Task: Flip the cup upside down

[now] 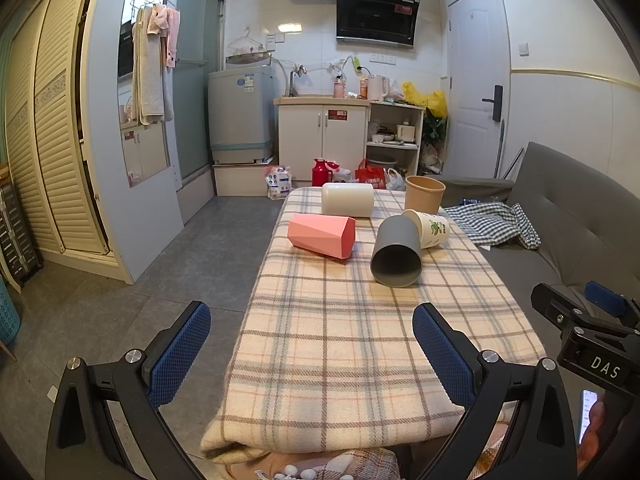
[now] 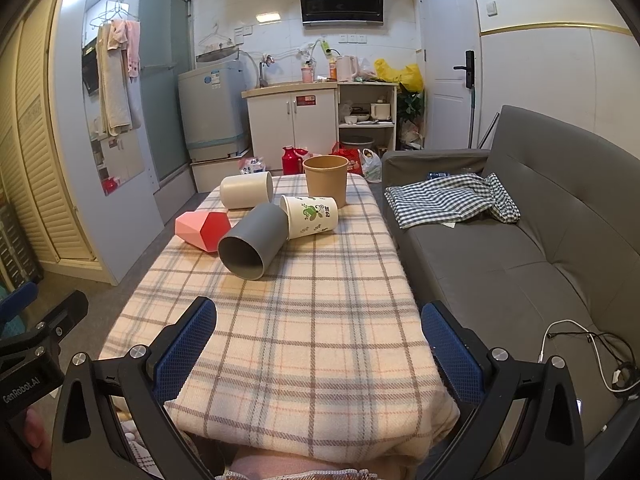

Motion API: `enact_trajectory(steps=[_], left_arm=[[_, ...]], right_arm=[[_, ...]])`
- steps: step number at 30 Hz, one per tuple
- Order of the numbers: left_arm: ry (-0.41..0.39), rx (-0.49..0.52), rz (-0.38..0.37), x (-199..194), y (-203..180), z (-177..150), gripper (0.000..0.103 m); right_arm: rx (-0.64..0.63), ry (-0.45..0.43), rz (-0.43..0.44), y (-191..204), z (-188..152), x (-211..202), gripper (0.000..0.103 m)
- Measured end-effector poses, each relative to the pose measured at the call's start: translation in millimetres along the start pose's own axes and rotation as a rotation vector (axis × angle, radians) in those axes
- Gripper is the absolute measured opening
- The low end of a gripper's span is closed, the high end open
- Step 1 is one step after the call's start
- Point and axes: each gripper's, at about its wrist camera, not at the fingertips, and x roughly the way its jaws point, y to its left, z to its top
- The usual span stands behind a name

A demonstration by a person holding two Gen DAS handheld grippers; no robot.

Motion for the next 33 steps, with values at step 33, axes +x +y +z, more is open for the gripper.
enact_trajectory(steps=[33], left_arm=[[0.002,-0.001,-0.001,0.1,0.1,0.0,0.103]], right_arm=[[0.001,0.006,0.002,1.9,-0.7,5.9,0.103]])
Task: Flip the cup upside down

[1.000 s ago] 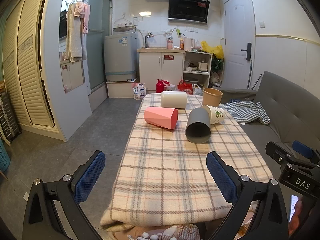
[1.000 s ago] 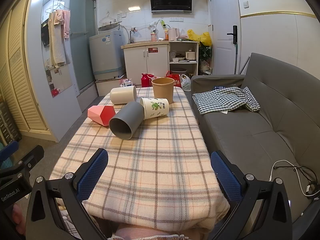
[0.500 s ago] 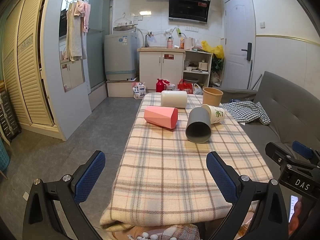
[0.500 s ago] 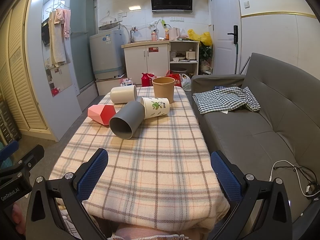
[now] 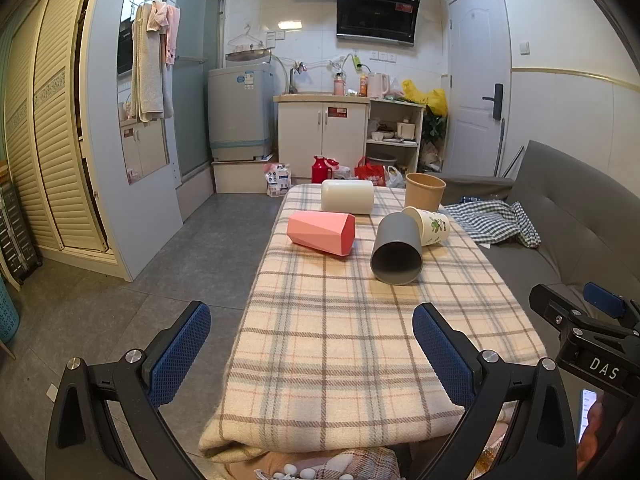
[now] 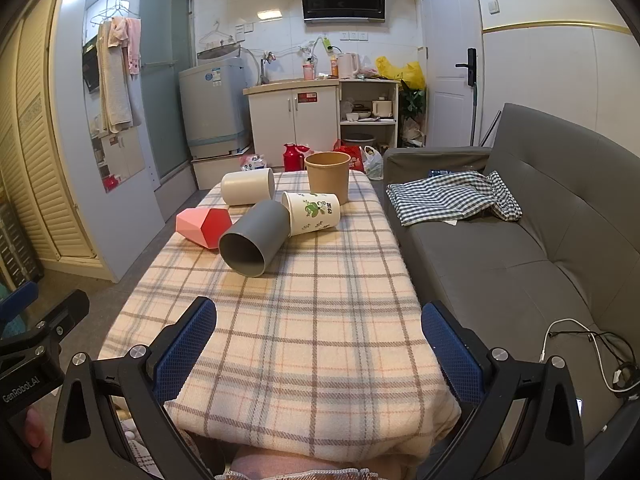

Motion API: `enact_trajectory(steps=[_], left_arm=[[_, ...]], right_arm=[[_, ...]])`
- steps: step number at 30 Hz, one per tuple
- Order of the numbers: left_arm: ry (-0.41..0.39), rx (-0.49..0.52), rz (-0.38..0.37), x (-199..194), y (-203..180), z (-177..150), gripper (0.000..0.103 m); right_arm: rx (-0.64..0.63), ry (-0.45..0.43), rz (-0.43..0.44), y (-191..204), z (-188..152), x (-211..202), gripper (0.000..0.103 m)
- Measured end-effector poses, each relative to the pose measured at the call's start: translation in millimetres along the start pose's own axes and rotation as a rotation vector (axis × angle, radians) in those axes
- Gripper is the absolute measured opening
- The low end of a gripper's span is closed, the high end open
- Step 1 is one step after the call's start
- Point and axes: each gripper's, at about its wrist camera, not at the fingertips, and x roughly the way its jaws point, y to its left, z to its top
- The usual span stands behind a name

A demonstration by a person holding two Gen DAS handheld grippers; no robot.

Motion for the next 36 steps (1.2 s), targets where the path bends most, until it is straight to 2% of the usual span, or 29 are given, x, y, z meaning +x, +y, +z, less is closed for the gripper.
enact_trajectory(steps=[7,11,18,22,27,33,36], left_arm=[[0.024,-0.006,0.006,2,-1,0,0.103],[0.041,0.006,0.006,14,-4,6,0.103],[0.075,0.011,-0.003,59,-6,29,0.103],[0.086,0.039,0.018,93,-9,43,0.103],[0.119,0.016,0.047,141,-1,60,0.103],[0.148,-0.028,0.094,192,15,77,0.103],[0.154,-0.041,0.106,211,21,84,0.103]], right_arm=[[-0.001,0.022,-0.011,1,1,-1,0.103],[-0.002,0.036,0.002,1,2,19,0.103],[-0.003,0.038,-0.004,-14,52,55,0.103],[-0.015,0.046,-0.015,-22,86,96,0.103],[-0.011,0.091,0.012,-32,130,175,0.103],[-0.026,0.184,0.048,-28,151,272,0.103],[-0.044,0.213,0.052,-25,153,307,0.103]])
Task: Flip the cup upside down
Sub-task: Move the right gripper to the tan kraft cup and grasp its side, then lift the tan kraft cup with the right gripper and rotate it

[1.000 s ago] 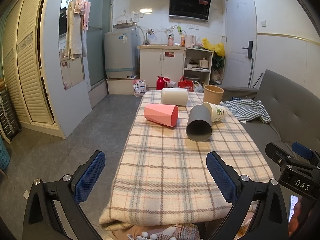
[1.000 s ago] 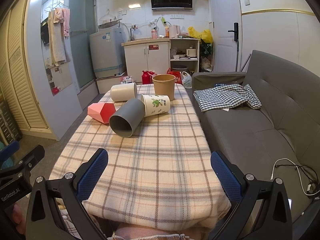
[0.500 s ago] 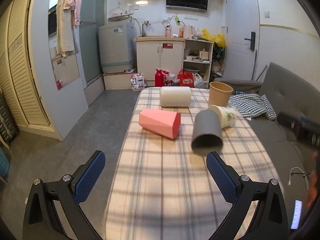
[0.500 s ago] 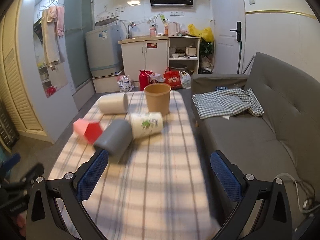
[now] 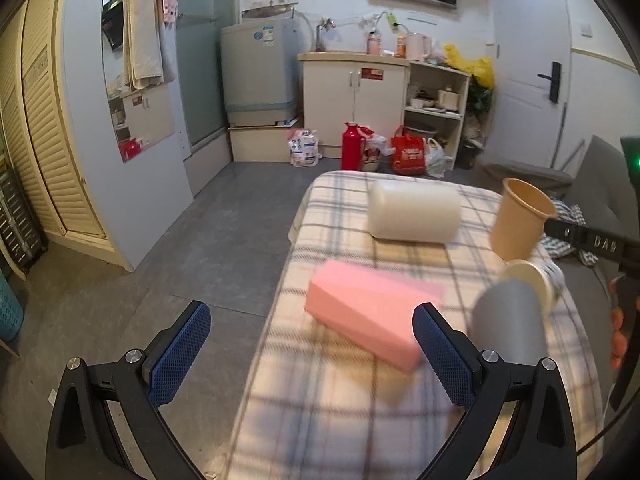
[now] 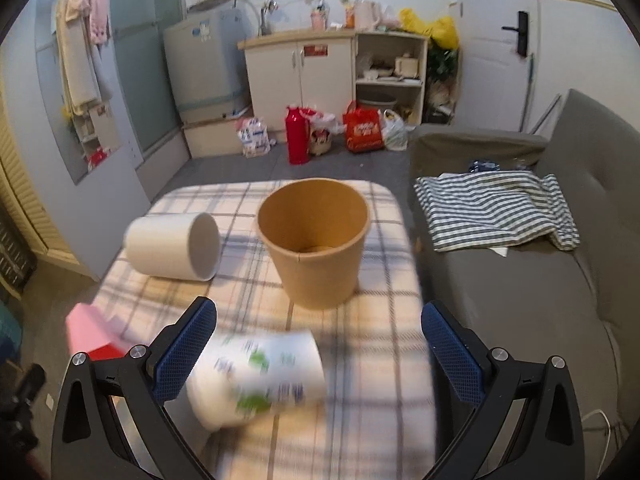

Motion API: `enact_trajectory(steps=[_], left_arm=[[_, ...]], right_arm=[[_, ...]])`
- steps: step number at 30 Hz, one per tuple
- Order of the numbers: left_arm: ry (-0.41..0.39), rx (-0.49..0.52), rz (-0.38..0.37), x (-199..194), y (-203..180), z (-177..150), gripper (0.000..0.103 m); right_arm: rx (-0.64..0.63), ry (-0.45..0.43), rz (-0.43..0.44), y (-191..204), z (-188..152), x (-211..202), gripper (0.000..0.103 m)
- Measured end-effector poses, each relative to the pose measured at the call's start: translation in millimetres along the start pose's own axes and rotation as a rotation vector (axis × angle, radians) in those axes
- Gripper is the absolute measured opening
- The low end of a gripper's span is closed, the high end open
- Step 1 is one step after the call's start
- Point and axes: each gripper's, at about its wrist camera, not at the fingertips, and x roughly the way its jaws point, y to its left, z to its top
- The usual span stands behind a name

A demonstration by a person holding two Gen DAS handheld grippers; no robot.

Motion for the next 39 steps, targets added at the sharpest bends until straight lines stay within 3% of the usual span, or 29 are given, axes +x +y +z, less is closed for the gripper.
enact_trajectory(steps=[7,10,12,14,19,26,32,39], left_arm=[[0.011,-0.001,0.002,15,-2,1,0.103],[0.018,0.01,0.007,13,-4,-4,0.103],[0.023,0.008,0.004,18,-4,1,0.103],[0.019,0.007,0.003,12,-4,1,0.103],[0.001,0.001,-0.003,-6,-5,8,0.103],[-0.069,-0.01,-0.034,-74,-3,15,0.103],[-0.121,-0.01,-0.051,-137,6,6,0.103],[-0.129,-0.007,-0.053,-175,19,-31,0.103]], right_arm=[[-0.021,0.032,0.015,1,16,42,0.098],[-0.032,0.047,0.014,3,20,53,0.091],[-0.026,0.06,0.02,5,22,53,0.072],[-0.028,0.057,0.026,6,23,44,0.072],[-0.073,0.006,0.02,12,29,-5,0.07],[-0.068,-0.049,0.044,20,14,-123,0.07],[-0.081,-0.051,0.062,44,-35,-210,0.07],[-0.023,0.058,0.148,70,-108,-241,0.07]])
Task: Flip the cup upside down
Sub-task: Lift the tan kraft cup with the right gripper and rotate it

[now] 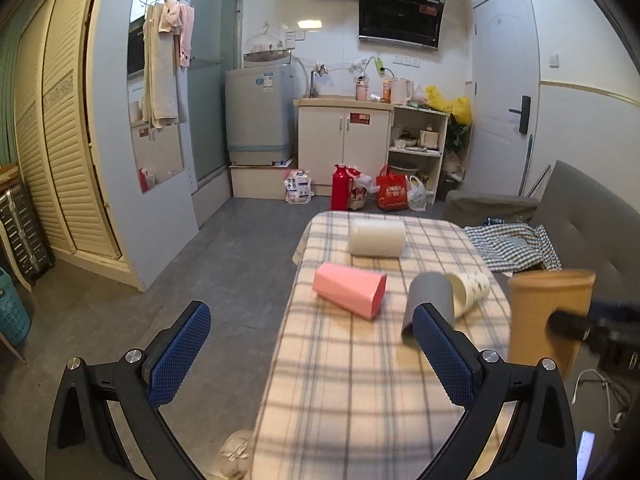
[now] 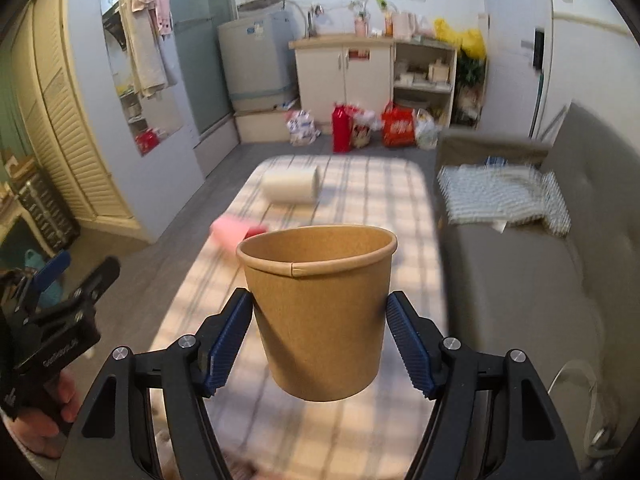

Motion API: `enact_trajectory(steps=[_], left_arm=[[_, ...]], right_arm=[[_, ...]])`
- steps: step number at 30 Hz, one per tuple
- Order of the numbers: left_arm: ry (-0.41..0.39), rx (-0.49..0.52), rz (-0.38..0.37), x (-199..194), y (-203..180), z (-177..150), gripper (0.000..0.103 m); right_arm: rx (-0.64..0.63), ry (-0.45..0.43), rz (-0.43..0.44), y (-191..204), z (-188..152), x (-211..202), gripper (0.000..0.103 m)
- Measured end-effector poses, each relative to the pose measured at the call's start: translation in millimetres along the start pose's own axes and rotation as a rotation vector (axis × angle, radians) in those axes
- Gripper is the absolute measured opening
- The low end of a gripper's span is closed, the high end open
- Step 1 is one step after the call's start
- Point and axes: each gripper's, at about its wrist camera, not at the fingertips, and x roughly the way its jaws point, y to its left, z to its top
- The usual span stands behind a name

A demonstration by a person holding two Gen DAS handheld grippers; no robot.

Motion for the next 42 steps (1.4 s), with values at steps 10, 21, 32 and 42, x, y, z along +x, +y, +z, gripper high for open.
enact_trajectory(steps=[10,21,32,42], left_arm=[[0.11,-0.012,0.003,15,19,-43,0.103],[0.19,-0.011,-0.028,45,21,-65,0.103],[0.232,0.022,-0.02,47,4,-71,0.103],[0.228,0.026,-0.1,16,-41,-62,0.103]], right_arm=[[0.046,0.207,0.071,22,-64,47,0.069],[0.153,0.249,0.047,9,-46,100,0.069],[0.169,0.169,0.077,-3,-47,90,0.083],[0.154,-0.021,-0.051,-50,-51,27,0.092]])
